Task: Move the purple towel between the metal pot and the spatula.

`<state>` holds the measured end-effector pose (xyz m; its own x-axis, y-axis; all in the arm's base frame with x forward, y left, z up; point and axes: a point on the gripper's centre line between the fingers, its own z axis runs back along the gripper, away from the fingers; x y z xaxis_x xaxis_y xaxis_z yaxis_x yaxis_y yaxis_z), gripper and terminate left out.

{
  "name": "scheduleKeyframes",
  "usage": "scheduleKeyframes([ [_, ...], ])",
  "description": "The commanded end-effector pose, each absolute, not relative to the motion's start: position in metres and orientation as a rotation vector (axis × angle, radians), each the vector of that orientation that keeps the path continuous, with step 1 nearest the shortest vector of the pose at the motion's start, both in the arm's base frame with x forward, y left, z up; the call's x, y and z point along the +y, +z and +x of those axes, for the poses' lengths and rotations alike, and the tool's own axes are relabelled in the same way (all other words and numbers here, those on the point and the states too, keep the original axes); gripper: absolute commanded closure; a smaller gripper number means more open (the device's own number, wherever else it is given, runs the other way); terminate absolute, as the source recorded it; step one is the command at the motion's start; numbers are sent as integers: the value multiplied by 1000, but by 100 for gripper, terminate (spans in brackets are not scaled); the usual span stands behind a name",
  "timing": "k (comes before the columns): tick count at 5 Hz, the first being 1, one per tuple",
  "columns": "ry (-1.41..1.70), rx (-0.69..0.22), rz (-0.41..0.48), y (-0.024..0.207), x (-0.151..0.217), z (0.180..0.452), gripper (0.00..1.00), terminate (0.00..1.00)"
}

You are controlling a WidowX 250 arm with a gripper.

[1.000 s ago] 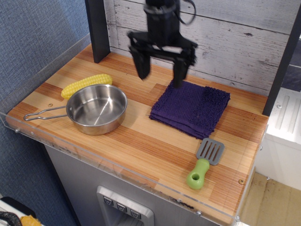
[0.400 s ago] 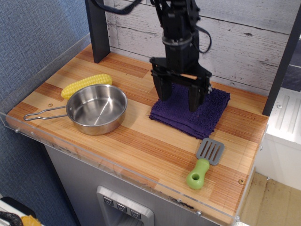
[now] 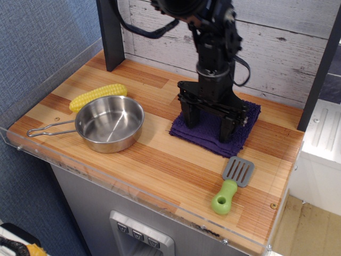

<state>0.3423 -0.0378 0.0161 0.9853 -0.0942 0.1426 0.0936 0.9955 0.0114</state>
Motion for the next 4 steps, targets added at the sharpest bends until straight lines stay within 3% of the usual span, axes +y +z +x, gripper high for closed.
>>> scheduleKeyframes([
  [1,7,-241,110,1,-24,326,0,0],
  [2,-17,-206,88,5,-19,316,0,0],
  [4,-23,-172,14,44,-14,303,0,0],
])
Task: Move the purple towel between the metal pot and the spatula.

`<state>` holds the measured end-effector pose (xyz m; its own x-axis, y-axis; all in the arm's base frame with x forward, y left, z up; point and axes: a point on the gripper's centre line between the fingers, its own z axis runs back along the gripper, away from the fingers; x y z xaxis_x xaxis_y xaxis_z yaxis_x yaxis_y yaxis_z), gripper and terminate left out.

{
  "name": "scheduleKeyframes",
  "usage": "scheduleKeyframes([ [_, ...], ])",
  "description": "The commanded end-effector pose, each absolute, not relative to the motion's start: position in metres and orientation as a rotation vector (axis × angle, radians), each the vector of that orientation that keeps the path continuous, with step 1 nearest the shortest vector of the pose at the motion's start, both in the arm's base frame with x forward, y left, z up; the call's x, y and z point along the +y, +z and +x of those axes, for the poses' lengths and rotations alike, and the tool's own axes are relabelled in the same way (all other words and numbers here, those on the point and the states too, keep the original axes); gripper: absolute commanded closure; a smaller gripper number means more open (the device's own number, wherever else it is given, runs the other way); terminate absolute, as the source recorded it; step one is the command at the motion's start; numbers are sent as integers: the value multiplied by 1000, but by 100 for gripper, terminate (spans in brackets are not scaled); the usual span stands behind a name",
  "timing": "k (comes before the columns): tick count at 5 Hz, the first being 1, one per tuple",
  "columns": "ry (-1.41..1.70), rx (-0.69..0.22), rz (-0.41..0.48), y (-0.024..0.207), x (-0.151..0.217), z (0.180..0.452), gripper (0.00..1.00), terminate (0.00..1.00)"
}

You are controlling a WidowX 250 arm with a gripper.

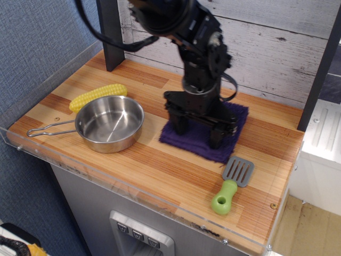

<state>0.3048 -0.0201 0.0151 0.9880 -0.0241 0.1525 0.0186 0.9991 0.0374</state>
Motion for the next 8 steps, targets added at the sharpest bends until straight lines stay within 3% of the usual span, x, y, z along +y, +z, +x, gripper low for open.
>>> scheduleKeyframes([
  [1,-19,-200,-15,68,-5,292,0,0],
  [3,-54,-249,-19,81,6,271,0,0],
  [6,-54,-196,0,27,-18,290,0,0],
  [8,-68,-124,41,-18,-18,269,0,0],
])
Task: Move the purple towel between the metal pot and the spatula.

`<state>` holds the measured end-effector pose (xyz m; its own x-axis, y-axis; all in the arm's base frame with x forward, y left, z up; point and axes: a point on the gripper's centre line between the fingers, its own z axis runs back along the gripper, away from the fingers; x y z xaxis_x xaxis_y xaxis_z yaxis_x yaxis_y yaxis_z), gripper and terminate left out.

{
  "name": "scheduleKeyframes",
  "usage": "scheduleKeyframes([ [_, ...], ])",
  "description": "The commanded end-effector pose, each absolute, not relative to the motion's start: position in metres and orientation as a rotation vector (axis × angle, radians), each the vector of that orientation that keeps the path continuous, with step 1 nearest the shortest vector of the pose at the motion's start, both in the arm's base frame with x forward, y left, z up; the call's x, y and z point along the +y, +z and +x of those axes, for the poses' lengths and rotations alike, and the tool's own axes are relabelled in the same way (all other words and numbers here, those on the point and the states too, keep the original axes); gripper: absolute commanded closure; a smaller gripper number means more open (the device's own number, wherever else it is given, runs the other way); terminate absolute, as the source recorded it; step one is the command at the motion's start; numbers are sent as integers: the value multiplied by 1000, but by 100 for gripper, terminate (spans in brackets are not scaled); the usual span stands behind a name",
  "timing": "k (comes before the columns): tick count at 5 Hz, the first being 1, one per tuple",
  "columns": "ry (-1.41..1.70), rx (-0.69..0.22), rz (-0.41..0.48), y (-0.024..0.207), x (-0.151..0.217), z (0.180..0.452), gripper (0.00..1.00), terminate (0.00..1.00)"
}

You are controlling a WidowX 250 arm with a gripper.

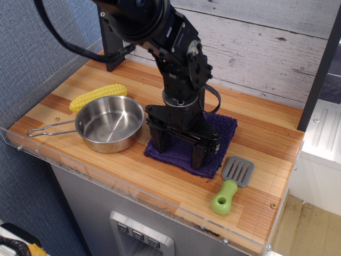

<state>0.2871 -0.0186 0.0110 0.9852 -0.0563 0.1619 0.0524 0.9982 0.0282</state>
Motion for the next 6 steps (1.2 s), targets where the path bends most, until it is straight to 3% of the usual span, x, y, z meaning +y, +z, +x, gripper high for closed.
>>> scheduleKeyframes([
  [1,-98,-128,66,-16,-11,249,0,0],
  [4,-150,-141,53,13,-3,208,0,0],
  [6,-158,-141,30,29,2,206,0,0],
])
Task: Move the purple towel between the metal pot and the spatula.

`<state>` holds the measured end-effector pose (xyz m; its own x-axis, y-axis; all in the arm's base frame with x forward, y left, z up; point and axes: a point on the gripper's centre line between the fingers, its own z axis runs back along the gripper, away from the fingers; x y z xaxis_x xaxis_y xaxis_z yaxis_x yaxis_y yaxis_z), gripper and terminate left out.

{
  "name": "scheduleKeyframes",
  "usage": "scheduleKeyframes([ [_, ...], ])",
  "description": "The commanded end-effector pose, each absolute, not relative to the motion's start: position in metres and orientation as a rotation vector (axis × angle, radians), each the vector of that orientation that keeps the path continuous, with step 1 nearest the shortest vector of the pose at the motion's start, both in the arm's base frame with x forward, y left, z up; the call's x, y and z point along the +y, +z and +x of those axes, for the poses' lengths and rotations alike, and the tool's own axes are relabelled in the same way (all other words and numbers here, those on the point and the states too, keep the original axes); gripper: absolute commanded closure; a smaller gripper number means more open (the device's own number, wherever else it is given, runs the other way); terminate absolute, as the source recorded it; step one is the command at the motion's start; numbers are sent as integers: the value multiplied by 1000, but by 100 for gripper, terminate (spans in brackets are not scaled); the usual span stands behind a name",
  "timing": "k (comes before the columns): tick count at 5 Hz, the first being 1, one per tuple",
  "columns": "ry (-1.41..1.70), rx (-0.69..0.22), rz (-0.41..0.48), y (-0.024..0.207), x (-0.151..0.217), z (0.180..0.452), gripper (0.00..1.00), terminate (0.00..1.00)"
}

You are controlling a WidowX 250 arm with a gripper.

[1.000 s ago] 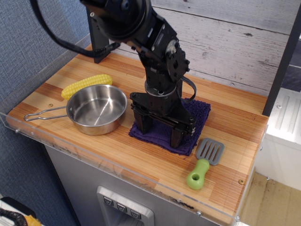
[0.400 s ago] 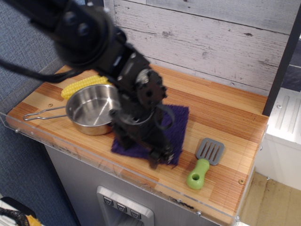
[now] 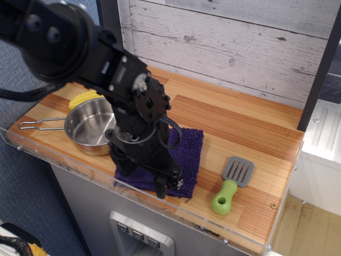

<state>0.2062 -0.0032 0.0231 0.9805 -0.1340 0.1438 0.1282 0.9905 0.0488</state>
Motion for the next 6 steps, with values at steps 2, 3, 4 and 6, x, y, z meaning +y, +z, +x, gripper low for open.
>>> scheduleKeyframes([
  [2,-44,-323,-18,118,20,244,0,0],
  [3,25,-373,-32,169,37,262,0,0],
  [4,83,-354,-52,208,57,273,0,0],
  [6,21,-204,-128,231,75,282,0,0],
])
